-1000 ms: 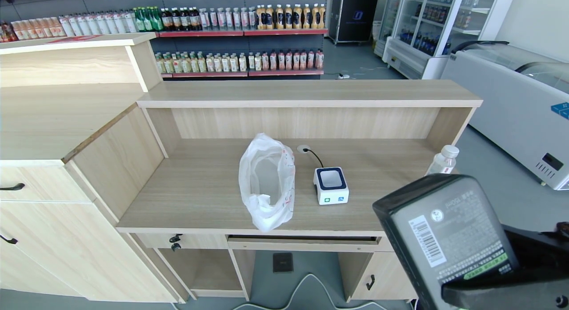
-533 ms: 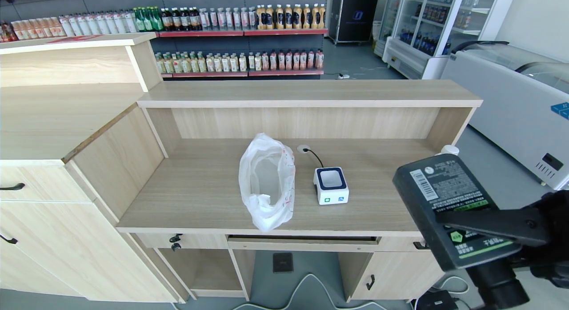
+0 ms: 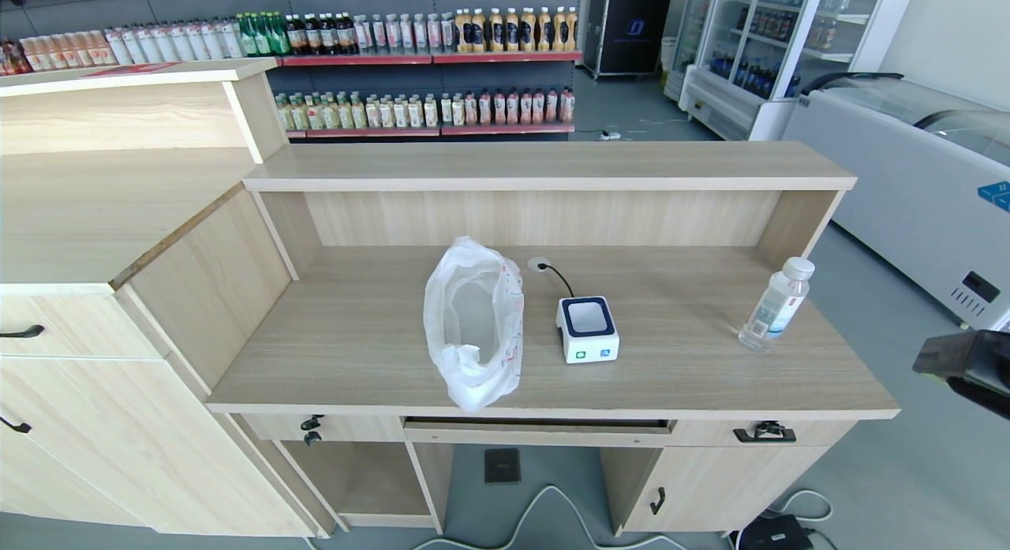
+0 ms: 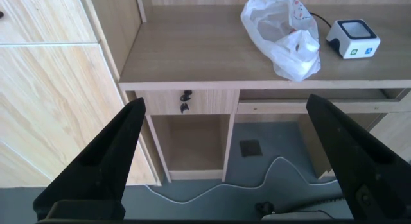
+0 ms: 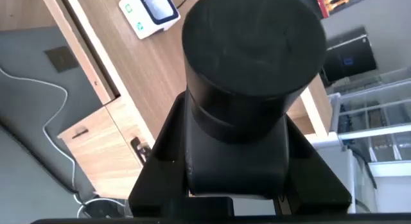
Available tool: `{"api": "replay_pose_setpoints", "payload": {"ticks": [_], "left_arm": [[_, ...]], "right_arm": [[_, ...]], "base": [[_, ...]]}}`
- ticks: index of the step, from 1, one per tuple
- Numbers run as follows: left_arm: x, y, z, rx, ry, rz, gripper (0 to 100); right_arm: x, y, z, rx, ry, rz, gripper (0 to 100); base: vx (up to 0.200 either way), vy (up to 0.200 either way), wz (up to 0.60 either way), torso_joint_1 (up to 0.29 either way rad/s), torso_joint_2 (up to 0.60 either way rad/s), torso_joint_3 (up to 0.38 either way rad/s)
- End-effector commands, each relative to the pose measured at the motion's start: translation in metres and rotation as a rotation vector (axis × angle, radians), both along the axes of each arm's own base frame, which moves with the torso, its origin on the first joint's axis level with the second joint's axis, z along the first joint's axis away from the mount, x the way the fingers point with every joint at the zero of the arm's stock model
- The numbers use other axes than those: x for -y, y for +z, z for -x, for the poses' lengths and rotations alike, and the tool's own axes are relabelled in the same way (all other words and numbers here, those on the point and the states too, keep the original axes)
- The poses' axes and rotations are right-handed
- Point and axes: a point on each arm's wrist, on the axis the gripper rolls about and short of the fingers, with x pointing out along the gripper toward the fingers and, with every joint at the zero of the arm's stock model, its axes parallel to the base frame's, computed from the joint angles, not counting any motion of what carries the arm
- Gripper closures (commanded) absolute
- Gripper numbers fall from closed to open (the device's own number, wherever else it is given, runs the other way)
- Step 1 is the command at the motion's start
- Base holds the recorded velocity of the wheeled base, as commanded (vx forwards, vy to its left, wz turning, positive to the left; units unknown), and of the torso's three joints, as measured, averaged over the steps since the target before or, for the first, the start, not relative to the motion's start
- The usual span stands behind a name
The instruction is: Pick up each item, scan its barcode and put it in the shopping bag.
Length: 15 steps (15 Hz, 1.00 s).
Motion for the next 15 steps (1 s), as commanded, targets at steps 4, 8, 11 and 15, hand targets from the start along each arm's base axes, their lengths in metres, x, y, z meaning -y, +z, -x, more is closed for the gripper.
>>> {"api": "replay_pose_setpoints", "payload": {"ticks": [4,8,11,15], "left_arm": [[0.000,0.000,0.000,0.000,0.000,0.001,0],[0.000,0.000,0.000,0.000,0.000,-0.001,0],[0.000,0.000,0.000,0.000,0.000,-0.001,0],[0.000,0.000,0.000,-0.001,0.000,-0.001,0]], "right_arm": [[0.005,0.005,0.005,-0.063,-0.097,-0.161,100],[0.017,0.042,-0.026,-0.125,-0.545,-0.491,100],[0.004,0.049,-0.070,-0.217,-0.679,-0.842,100],[0.008,0.011,-0.134,-0.409,-0.631,-1.204,100]], "base": [[0.000,0.000,0.60,-0.001,0.00,0.000],[0.000,0.000,0.60,0.001,0.00,0.002],[0.000,0.000,0.60,0.004,0.00,0.001],[0.000,0.000,0.00,0.000,0.00,0.000]]}}
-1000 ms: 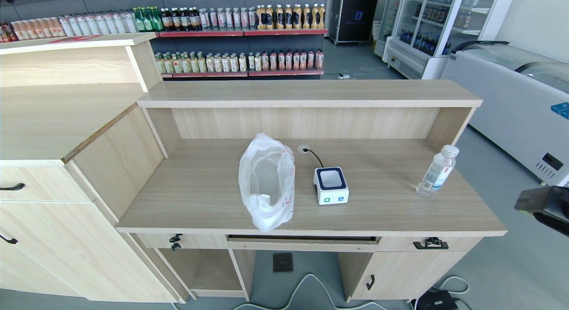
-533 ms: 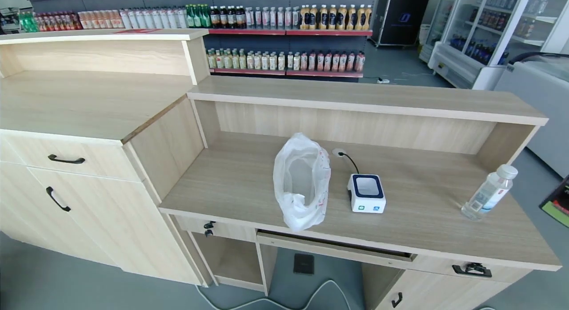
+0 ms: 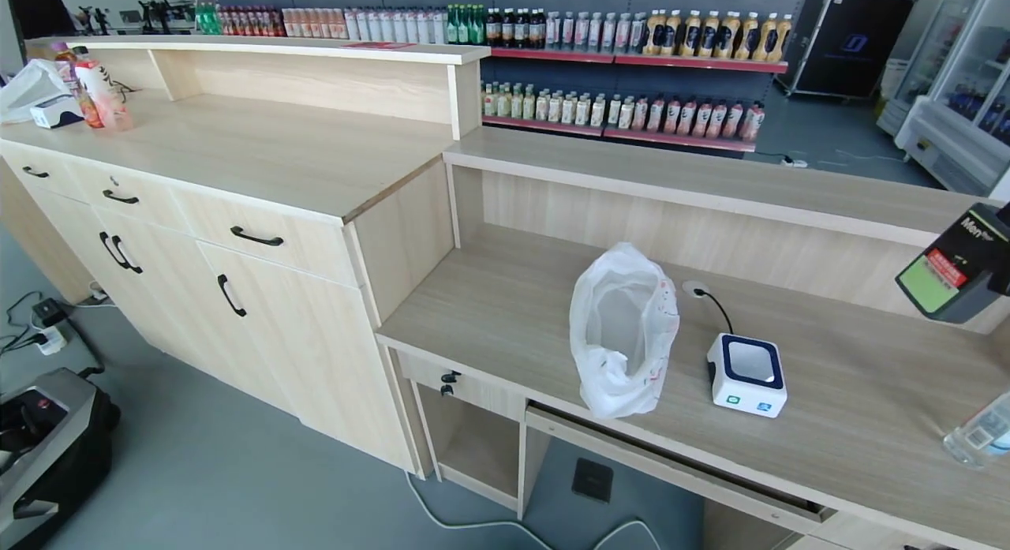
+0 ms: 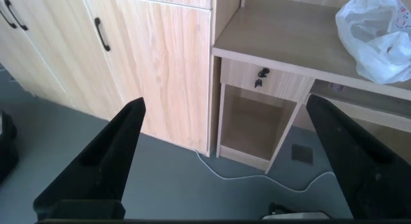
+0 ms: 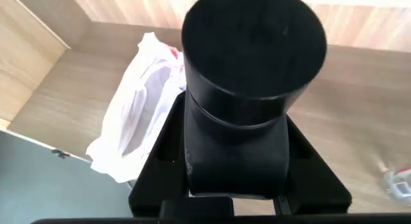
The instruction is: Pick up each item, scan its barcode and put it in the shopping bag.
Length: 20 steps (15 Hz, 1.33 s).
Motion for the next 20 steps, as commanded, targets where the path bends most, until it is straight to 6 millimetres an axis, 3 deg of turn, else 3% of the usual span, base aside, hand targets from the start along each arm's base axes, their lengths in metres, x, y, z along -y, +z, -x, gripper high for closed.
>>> {"api": "replay_pose_setpoints", "payload": {"ticks": [1,4,8,15,20], "left_arm": [[0.000,0.000,0.000,0.000,0.000,0.000,0],[0.000,0.000,0.000,-0.001,0.000,0.000,0],[0.000,0.000,0.000,0.000,0.000,0.000,0],[0.000,0.000,0.000,0.000,0.000,-0.001,0],[0.000,0.000,0.000,0.000,0.000,-0.001,0]], "right_arm": [[0.005,-0.043,-0.047,-0.134,0.078,-0.150,100],[0.021,-0.073,-0.059,-0.230,0.121,-0.222,100],[0.035,-0.094,-0.074,-0.243,0.140,-0.284,100],[0.053,-0.119,-0.100,-0.187,0.122,-0.247,100],[0.054,-0.128,-0.104,-0.188,0.139,-0.261,100]], "base": [[0.000,0.000,0.00,0.000,0.00,0.000],[0.000,0.000,0.00,0.000,0.00,0.000],[0.000,0.000,0.00,0.000,0.00,0.000],[0.000,0.000,0.00,0.000,0.00,0.000],[0.000,0.000,0.00,0.000,0.00,0.000]]}}
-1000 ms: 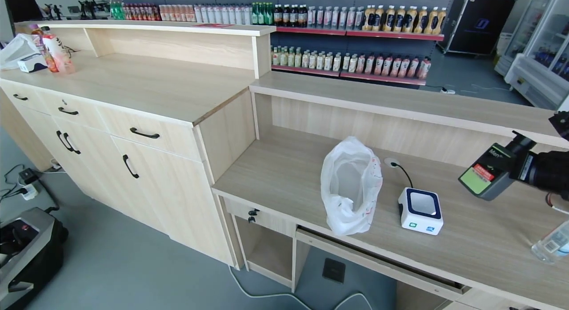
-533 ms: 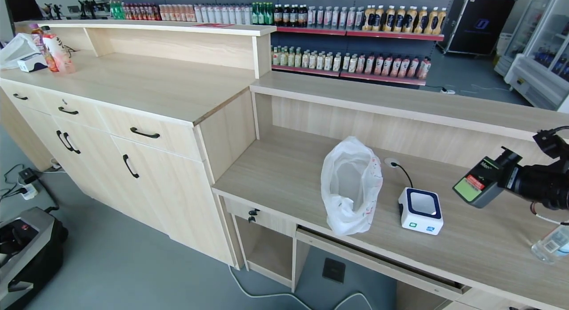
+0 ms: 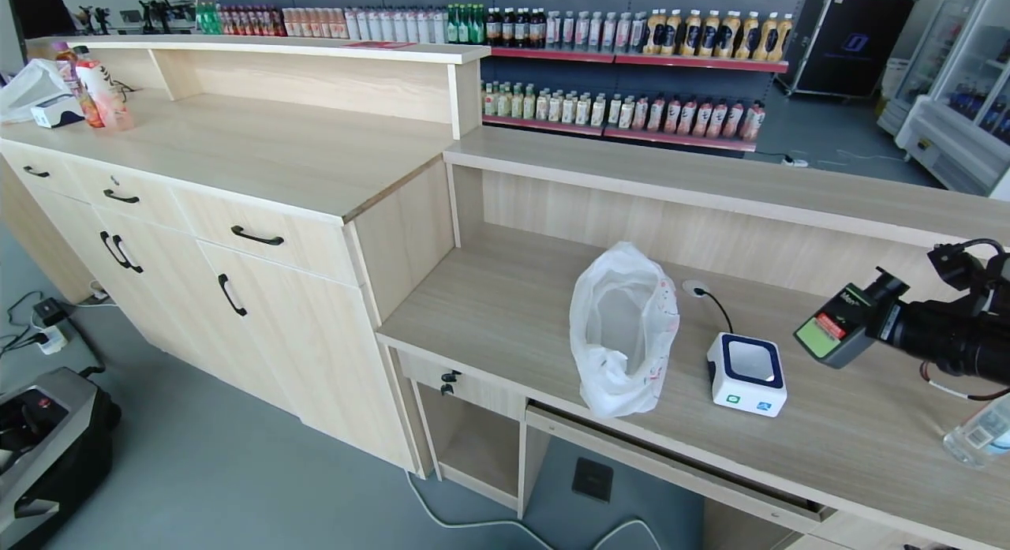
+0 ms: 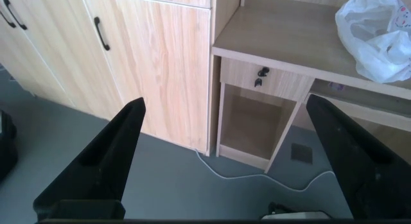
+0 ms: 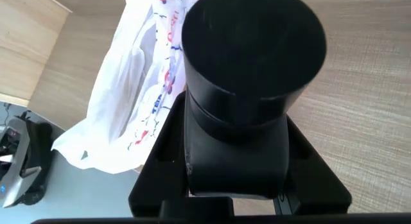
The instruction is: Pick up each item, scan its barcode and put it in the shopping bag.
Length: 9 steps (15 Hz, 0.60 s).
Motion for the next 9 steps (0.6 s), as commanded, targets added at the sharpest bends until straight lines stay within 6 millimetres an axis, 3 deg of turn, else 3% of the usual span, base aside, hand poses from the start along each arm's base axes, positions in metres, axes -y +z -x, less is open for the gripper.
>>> {"api": "replay_pose_setpoints", "payload": {"ticks": [1,9], "left_arm": [[0.000,0.000,0.000,0.000,0.000,0.000,0],[0.000,0.000,0.000,0.000,0.000,-0.001,0]], "right_arm": [[0.001,-0.006,-0.002,-0.014,0.018,-0.014,100],[0.000,-0.019,-0.012,-0.013,0.045,-0.014,100]], "base": [[0.000,0.000,0.00,0.000,0.00,0.000],[0.000,0.000,0.00,0.000,0.00,0.000]]}}
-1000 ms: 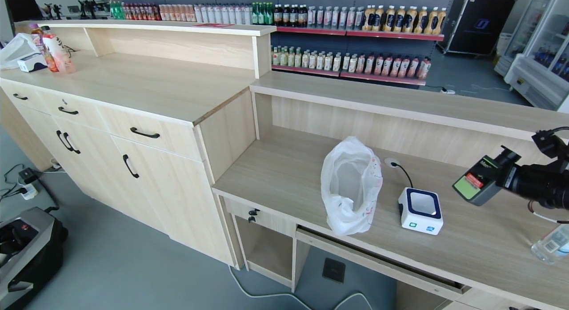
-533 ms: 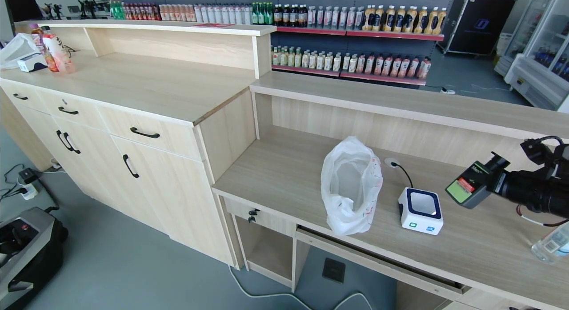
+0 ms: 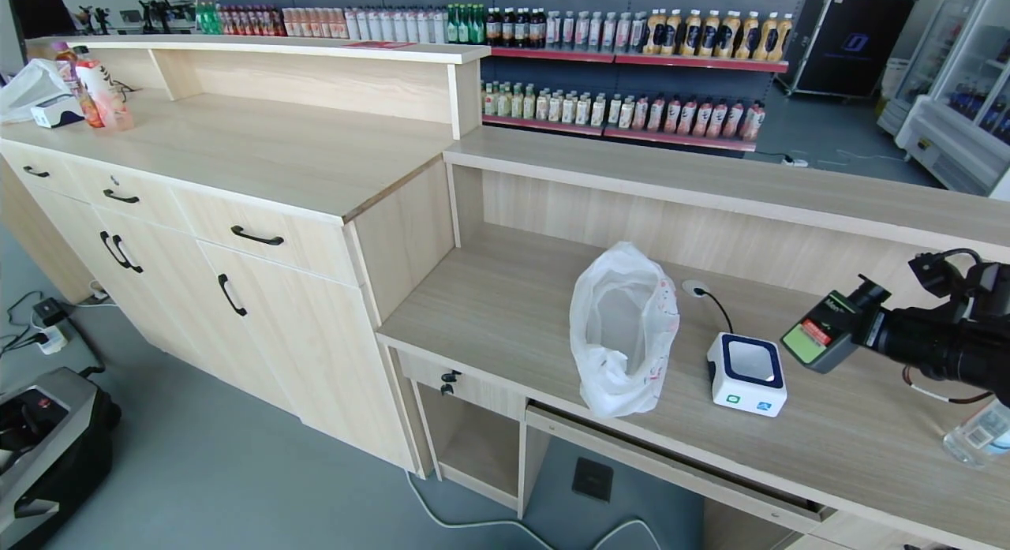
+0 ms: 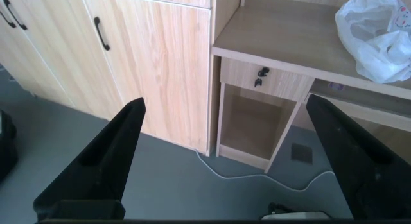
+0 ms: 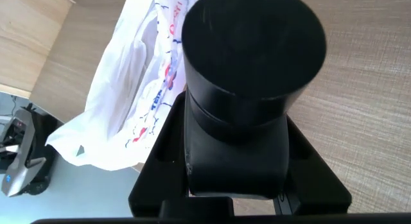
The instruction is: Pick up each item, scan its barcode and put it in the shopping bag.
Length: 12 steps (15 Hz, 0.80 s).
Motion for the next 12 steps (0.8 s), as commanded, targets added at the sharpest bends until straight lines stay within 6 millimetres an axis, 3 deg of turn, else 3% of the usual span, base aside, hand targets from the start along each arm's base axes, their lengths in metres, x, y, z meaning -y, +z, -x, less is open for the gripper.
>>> {"api": "replay_pose_setpoints", "payload": {"ticks": [1,12], "left_arm": [[0.000,0.000,0.000,0.000,0.000,0.000,0],[0.000,0.000,0.000,0.000,0.000,0.000,0]], "right_arm": [[0.001,-0.005,-0.003,-0.002,0.002,-0.002,100],[-0.006,-0.014,-0.019,-0.007,0.035,-0.004,100]], "base": [[0.000,0.000,0.00,0.000,0.00,0.000],[0.000,0.000,0.00,0.000,0.00,0.000]]}}
